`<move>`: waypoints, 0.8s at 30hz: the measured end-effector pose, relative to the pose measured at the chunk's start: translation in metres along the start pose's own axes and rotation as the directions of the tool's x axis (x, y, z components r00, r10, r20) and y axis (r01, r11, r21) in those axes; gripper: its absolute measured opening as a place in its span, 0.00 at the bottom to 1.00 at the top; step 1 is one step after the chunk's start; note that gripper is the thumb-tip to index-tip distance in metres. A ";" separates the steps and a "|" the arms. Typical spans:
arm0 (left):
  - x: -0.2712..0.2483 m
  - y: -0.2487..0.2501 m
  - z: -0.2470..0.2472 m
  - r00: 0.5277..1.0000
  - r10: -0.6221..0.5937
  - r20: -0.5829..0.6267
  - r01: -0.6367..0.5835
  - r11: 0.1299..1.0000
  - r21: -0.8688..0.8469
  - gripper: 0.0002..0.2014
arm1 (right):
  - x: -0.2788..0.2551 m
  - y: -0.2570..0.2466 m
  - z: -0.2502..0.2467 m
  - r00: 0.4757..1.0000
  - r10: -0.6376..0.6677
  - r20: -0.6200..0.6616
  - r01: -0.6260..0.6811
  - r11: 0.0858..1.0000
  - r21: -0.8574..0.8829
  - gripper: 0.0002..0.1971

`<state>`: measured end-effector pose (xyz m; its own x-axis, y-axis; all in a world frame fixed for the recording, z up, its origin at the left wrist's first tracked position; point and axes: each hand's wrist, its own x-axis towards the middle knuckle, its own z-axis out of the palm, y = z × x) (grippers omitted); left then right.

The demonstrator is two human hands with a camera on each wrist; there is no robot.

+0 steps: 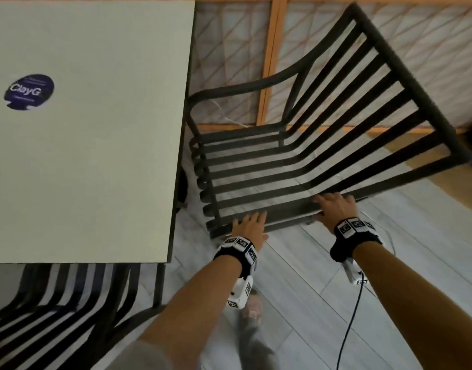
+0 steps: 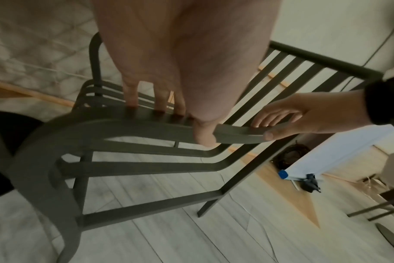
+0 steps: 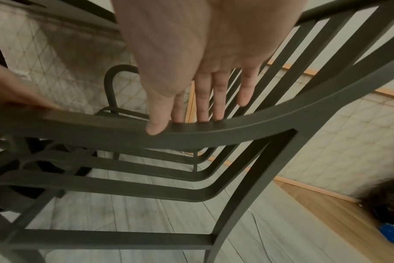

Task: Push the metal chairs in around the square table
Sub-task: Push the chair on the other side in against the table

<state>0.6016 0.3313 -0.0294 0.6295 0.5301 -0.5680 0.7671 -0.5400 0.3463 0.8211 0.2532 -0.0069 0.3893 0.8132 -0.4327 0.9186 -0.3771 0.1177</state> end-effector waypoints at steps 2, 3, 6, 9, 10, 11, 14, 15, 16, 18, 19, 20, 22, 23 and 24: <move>0.011 -0.001 0.009 1.000 -0.027 -0.015 0.027 1.000 -0.002 0.30 | 0.011 0.013 0.007 1.000 -0.021 0.003 0.021 0.999 -0.031 0.29; 0.015 -0.001 0.012 0.999 -0.036 -0.037 0.036 0.999 0.005 0.28 | 0.014 0.019 0.010 1.000 -0.021 -0.008 0.021 0.999 -0.044 0.29; 0.022 -0.005 0.015 0.996 -0.027 -0.081 0.030 0.999 0.036 0.28 | 0.019 0.036 0.015 0.998 0.004 -0.067 -0.009 0.997 -0.073 0.26; 0.019 -0.012 0.014 0.997 -0.018 -0.078 0.021 0.999 0.043 0.30 | 0.014 0.033 0.018 0.995 -0.004 -0.096 -0.004 0.997 -0.083 0.23; 0.017 -0.017 0.012 0.996 -0.026 -0.085 0.030 0.998 0.046 0.30 | 0.013 0.027 0.017 0.995 -0.012 -0.096 0.004 0.997 -0.079 0.22; 0.017 -0.023 0.008 0.995 -0.041 -0.092 0.045 0.998 0.046 0.29 | 0.012 0.020 0.015 0.995 -0.019 -0.095 0.012 0.997 -0.074 0.22; 0.014 -0.045 -0.006 0.990 -0.105 -0.097 0.110 0.993 0.045 0.31 | 0.013 -0.007 0.013 0.993 -0.037 -0.113 0.034 0.999 -0.029 0.20; 0.013 -0.053 -0.011 0.985 -0.131 -0.113 0.137 0.990 0.044 0.30 | 0.015 -0.016 0.012 0.992 -0.044 -0.121 0.043 0.999 -0.010 0.19; 0.012 -0.061 -0.016 0.978 -0.156 -0.138 0.162 0.986 0.039 0.30 | 0.018 -0.025 0.011 0.990 -0.051 -0.128 0.053 0.999 0.009 0.19; 0.012 -0.074 -0.026 0.962 -0.196 -0.189 0.203 0.979 0.022 0.31 | 0.025 -0.042 0.010 0.989 -0.056 -0.136 0.062 0.997 0.042 0.19; 0.013 -0.080 -0.030 0.955 -0.213 -0.206 0.220 0.975 0.014 0.31 | 0.029 -0.049 0.010 0.989 -0.054 -0.137 0.062 0.997 0.049 0.19; 0.015 -0.084 -0.033 0.949 -0.226 -0.219 0.233 0.972 0.007 0.32 | 0.033 -0.055 0.010 0.989 -0.051 -0.138 0.059 0.997 0.053 0.19; 0.018 -0.092 -0.037 0.939 -0.252 -0.235 0.257 0.966 -0.010 0.33 | 0.040 -0.065 0.010 0.989 -0.048 -0.140 0.058 0.996 0.063 0.19; 0.020 -0.095 -0.038 0.932 -0.268 -0.245 0.271 0.962 -0.024 0.34 | 0.041 -0.069 0.010 0.989 -0.049 -0.140 0.059 0.996 0.068 0.19; 0.021 -0.097 -0.039 0.924 -0.283 -0.256 0.282 0.959 -0.038 0.35 | 0.043 -0.072 0.009 0.989 -0.051 -0.139 0.062 0.995 0.072 0.19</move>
<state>0.5452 0.4201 -0.0456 0.3967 0.8102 -0.4315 0.9179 -0.3428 0.2001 0.7712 0.3114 -0.0421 0.3475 0.8852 -0.3093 0.9336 -0.3574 0.0259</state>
